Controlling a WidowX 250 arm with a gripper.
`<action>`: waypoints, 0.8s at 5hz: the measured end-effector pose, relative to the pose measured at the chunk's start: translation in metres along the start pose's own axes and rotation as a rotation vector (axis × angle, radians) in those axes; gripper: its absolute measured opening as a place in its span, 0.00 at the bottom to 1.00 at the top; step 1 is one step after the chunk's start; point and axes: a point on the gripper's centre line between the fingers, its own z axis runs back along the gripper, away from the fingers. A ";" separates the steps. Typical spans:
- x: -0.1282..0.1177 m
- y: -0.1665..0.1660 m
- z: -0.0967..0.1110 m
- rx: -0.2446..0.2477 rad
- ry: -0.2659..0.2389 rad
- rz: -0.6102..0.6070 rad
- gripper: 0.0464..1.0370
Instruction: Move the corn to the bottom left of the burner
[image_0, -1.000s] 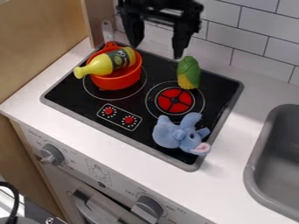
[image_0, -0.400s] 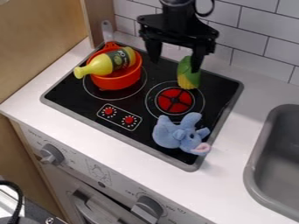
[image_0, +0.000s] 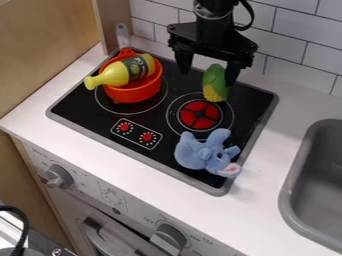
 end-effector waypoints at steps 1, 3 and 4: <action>0.002 -0.002 -0.007 0.015 -0.017 -0.004 0.96; 0.005 -0.008 -0.008 0.024 -0.034 0.019 0.96; 0.004 -0.014 -0.016 0.037 -0.043 0.028 0.96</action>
